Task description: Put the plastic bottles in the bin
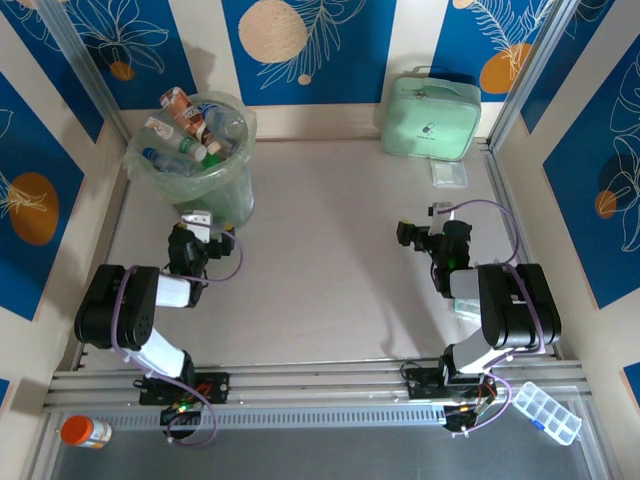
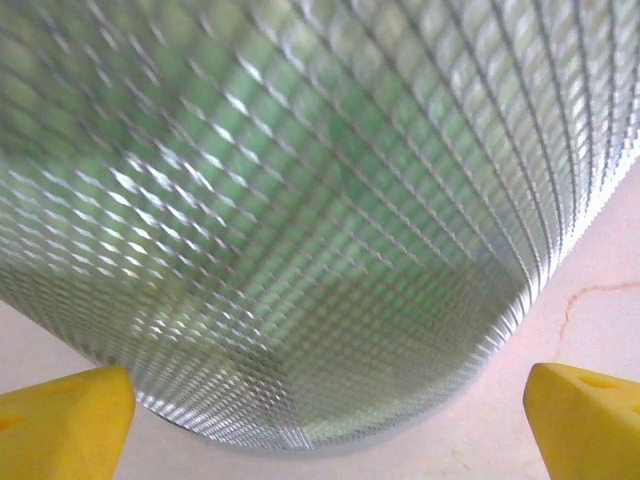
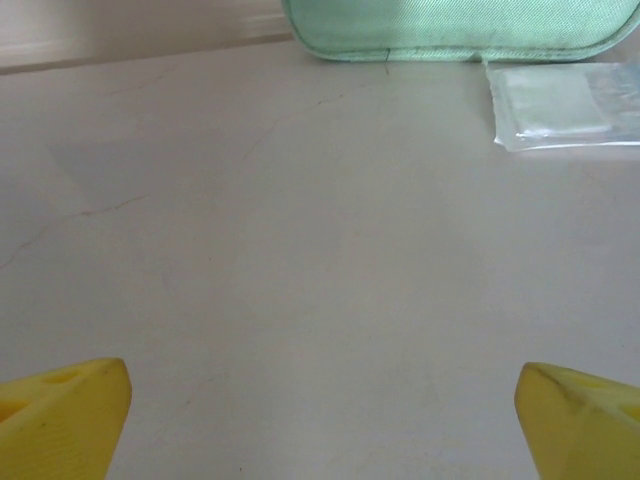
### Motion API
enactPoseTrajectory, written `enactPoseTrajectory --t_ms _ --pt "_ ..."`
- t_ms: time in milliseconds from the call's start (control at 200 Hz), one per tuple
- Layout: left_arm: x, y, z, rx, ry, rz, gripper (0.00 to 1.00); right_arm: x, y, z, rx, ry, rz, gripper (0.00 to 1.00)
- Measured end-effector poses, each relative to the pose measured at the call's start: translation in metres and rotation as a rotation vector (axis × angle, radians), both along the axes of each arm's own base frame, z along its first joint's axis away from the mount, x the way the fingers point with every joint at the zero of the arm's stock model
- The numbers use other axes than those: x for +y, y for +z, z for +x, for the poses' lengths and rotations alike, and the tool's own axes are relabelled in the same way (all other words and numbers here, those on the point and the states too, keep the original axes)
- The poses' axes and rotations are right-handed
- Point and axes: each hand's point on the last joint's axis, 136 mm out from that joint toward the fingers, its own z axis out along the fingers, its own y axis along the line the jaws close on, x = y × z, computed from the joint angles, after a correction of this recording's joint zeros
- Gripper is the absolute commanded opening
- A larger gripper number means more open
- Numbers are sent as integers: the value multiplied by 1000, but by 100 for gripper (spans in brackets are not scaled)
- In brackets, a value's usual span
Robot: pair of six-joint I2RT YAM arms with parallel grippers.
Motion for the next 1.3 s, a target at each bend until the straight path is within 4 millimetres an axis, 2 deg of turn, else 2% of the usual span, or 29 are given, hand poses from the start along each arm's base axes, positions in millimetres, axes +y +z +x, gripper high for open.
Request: enactPoseTrajectory --t_ms 210,485,740,1301 --pt "-9 -3 -2 13 -60 -1 99 6 -1 -1 4 38 3 99" --pt "-6 -5 -3 23 -47 3 99 11 -2 -4 14 85 28 99" --pt "-5 -8 -4 35 -41 5 99 5 -2 -3 16 69 36 99" --pt "-6 -8 -4 36 -52 -5 99 7 -3 -3 17 53 18 99"
